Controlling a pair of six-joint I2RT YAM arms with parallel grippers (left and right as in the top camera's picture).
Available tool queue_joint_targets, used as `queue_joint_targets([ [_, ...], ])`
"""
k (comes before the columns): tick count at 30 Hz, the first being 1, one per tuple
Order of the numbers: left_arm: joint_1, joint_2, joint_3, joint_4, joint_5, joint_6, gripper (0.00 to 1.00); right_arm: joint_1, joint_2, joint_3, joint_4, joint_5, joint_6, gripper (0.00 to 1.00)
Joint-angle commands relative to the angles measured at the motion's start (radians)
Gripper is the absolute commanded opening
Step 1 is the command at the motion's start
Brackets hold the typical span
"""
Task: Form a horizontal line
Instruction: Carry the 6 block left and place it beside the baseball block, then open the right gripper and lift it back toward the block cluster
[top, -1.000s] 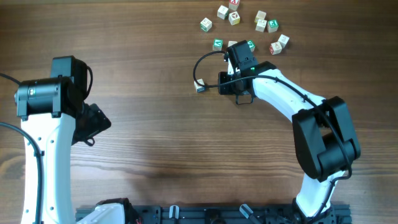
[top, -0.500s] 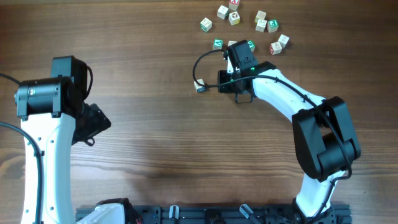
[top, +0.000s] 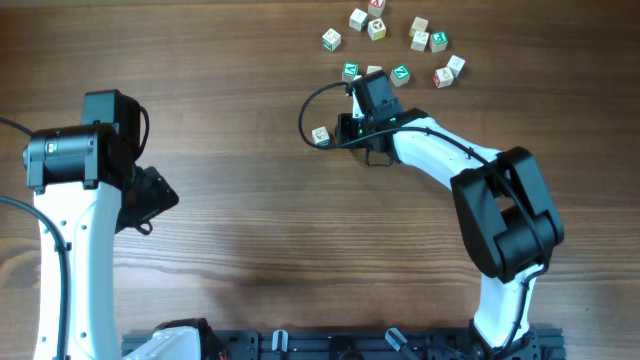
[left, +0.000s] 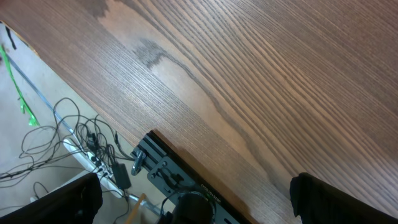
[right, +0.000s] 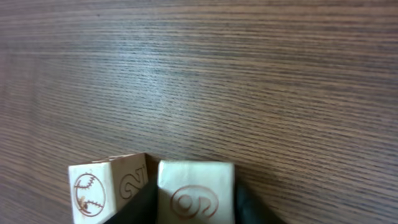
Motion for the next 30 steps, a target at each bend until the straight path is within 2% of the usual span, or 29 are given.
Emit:
queue_joint_targets([
  [1,0.005,-0.016,-0.005,0.000,-0.013,-0.003,1.00,0.006,0.038,-0.003,-0.005,0.016,-0.002,0.48],
  [6,0.005,-0.016,-0.005,0.000,-0.013,-0.003,1.00,0.006,0.036,0.014,-0.022,0.016,0.000,0.57],
  [18,0.005,-0.016,-0.005,0.000,-0.013,-0.003,1.00,0.006,-0.059,0.131,-0.246,0.133,0.001,0.59],
  [26,0.005,-0.016,-0.005,0.000,-0.013,-0.003,1.00,0.006,-0.212,0.140,-0.300,0.161,0.000,0.60],
  [30,0.005,-0.016,-0.005,0.000,-0.013,-0.003,1.00,0.006,-0.284,0.140,-0.306,0.170,0.000,0.63],
])
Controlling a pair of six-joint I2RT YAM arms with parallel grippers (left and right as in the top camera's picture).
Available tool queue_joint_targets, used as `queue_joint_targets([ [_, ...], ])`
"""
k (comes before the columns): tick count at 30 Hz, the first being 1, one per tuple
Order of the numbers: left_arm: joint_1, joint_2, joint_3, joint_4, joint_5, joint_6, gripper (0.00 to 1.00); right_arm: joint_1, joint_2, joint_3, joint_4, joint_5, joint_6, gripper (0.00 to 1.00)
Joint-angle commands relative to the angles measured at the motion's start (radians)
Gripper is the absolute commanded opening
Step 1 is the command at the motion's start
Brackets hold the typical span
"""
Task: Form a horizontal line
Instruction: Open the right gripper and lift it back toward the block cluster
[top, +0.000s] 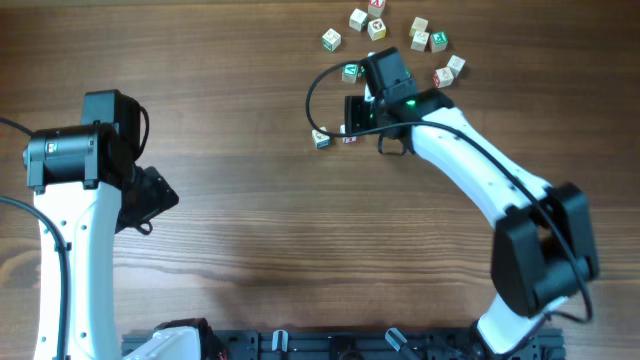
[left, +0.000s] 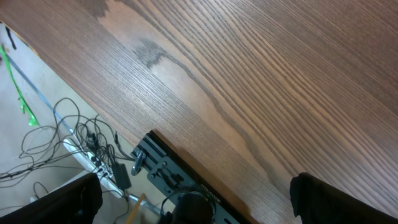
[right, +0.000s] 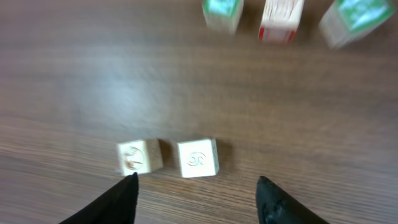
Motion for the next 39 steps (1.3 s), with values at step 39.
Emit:
queue_joint_targets([
  [39,0.005,-0.016,-0.005,0.000,-0.013,-0.003,1.00,-0.231,-0.195,0.029,0.392,-0.040,0.000,0.77],
])
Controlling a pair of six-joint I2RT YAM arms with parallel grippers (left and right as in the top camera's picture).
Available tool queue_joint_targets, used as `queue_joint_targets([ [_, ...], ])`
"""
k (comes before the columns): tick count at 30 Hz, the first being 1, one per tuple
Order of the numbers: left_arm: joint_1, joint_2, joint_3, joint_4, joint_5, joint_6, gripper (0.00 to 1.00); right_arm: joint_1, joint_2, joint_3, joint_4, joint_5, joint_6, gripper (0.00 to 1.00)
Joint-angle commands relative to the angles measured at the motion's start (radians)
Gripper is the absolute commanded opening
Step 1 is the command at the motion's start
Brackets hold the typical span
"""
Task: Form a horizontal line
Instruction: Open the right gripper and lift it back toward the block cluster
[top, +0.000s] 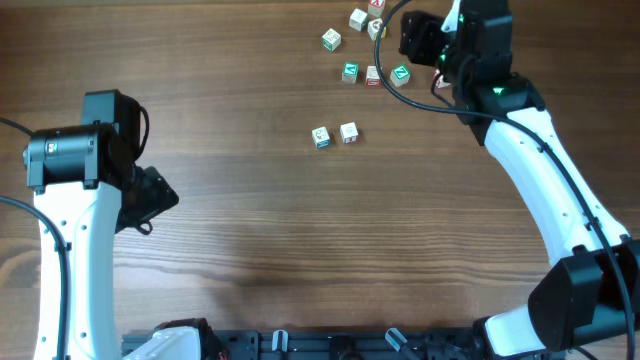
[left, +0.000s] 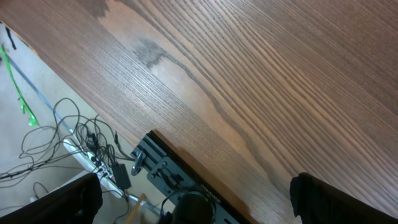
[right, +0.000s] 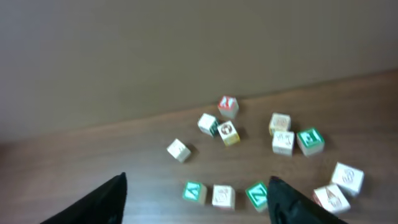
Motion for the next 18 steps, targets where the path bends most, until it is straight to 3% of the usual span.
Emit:
queue_joint_targets([
  [1,0.005,-0.016,-0.005,0.000,-0.013,-0.003,1.00,0.000,-0.007,0.026,0.057,-0.023,-0.013,0.79],
  [9,0.005,-0.016,-0.005,0.000,-0.013,-0.003,1.00,0.000,0.154,0.179,0.072,-0.022,-0.008,0.84],
  [18,0.005,-0.016,-0.005,0.000,-0.013,-0.003,1.00,-0.002,0.500,0.583,-0.185,0.042,0.021,0.83],
])
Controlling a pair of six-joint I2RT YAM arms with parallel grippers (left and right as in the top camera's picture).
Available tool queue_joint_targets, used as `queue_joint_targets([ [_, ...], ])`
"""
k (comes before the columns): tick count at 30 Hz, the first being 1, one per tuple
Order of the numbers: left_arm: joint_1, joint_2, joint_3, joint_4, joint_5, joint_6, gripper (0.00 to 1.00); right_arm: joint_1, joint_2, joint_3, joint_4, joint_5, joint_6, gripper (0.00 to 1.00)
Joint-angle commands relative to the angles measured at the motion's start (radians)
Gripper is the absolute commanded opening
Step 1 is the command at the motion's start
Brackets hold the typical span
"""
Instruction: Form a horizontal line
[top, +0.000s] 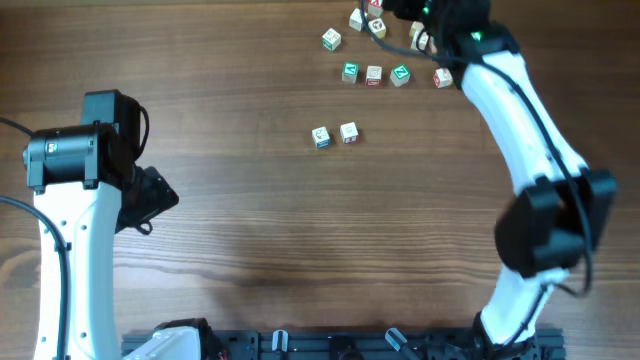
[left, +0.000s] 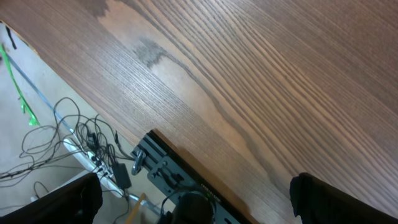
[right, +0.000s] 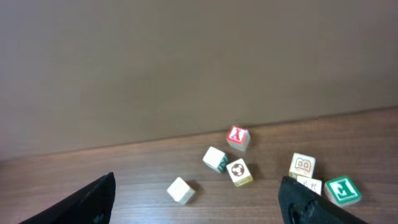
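Two wooden letter blocks (top: 334, 135) sit side by side in a short row at mid-table. Several loose blocks (top: 373, 74) lie scattered at the far edge. My right gripper (right: 198, 196) hovers open over that far cluster with nothing between its fingers. In its view a plain block (right: 180, 190), a ball-print block (right: 239, 172) and a red block (right: 237, 135) lie ahead. A green block (right: 341, 190) sits by the right finger. My left gripper (left: 193, 196) is open and empty above bare wood near the table's left edge.
The left arm (top: 70, 190) stands at the left side, far from all blocks. In the left wrist view the table edge (left: 124, 134) drops off to cables on the floor. A wall rises right behind the far blocks (right: 199, 68).
My right gripper has moved farther toward the table's back edge. Its view now shows the far blocks closer and fewer of them. The left arm and the two-block row are unchanged.
My right gripper was first shut on a block set beside another at mid-table. Then it was open and raised, with the two blocks left side by side. Later it was over the loose cluster at the far edge, and now farther back still.
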Motion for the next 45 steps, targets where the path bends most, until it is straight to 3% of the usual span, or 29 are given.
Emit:
queue_joint_targets([
  [1,0.005,-0.016,-0.005,0.000,-0.013,-0.003,1.00,-0.003,0.155,0.153,-0.079,0.039,0.032,0.83],
  [12,0.005,-0.016,-0.005,0.000,-0.013,-0.003,1.00,-0.050,0.344,0.195,-0.151,0.055,0.193,0.83],
  [27,0.005,-0.016,-0.005,0.000,-0.013,-0.003,1.00,-0.063,0.409,0.193,-0.176,0.094,0.196,0.83],
  [45,0.005,-0.016,-0.005,0.000,-0.013,-0.003,1.00,-0.070,0.521,0.193,0.010,0.141,0.192,0.83],
])
